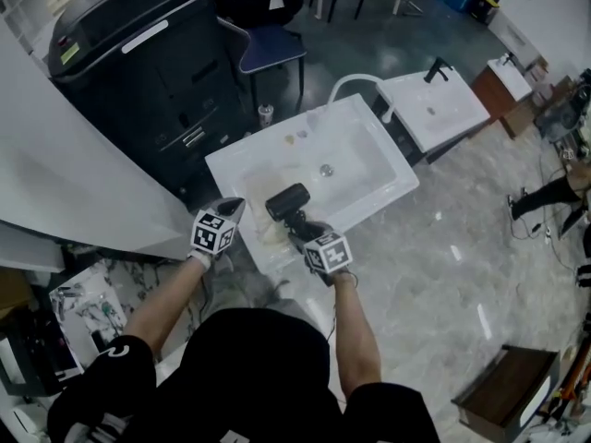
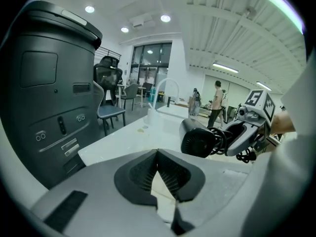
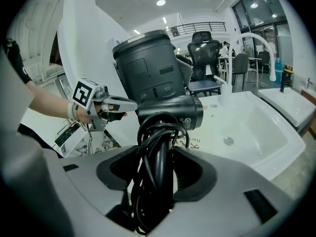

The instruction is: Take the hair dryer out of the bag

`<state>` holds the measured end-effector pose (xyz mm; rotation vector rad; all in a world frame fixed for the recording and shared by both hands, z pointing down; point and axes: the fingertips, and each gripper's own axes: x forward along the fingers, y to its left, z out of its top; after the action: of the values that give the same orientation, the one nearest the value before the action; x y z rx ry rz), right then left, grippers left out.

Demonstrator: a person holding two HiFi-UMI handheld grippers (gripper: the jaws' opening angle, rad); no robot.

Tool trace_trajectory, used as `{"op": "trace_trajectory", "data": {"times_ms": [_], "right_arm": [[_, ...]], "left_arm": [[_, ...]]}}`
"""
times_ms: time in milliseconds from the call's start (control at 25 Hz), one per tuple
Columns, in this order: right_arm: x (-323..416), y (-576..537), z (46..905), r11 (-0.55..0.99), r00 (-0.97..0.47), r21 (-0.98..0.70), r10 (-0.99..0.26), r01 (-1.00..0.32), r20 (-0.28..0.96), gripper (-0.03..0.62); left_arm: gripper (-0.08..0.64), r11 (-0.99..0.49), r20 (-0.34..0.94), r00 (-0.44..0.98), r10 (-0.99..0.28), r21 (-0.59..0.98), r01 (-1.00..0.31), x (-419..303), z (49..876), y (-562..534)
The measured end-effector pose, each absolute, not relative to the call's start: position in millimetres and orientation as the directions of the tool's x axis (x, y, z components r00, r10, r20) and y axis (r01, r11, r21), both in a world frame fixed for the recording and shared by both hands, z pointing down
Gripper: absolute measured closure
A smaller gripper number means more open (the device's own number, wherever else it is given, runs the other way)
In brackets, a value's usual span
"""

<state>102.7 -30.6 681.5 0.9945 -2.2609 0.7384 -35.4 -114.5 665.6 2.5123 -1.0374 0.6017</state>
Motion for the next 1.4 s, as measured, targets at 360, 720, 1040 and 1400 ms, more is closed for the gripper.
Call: {"op": "trace_trajectory", "data": {"times_ms": [360, 720, 1040, 1400], "right_arm": [[71, -87, 704, 0.547, -0.542, -0.257, -0.459, -0.797, 0.704, 0.390], [58, -132, 749, 0.467, -0.467, -0.242, -0.460, -0.851, 0.755, 0.389], [55, -124, 824, 0.426, -0.411, -0.245, -0.358, -0.871, 0.838, 0.386], [58, -122, 809, 0.397, -0.438, -0.274, -0.414, -0.876, 0.798, 0.334]], "left_arm": [[0.560, -0.667, 0.493, 0.662, -0.565, 0.200, -0.718, -68, 664, -141], [0.560, -0.665, 0.482, 0.683, -0.549, 0.243, -0.706, -80, 662, -159], [0.560, -0.642, 0.497, 0.677, -0.543, 0.273, -0.716, -87, 674, -154], [0.561, -0.635, 0.498, 0.672, -0.547, 0.275, -0.721, -82, 676, -152]]}}
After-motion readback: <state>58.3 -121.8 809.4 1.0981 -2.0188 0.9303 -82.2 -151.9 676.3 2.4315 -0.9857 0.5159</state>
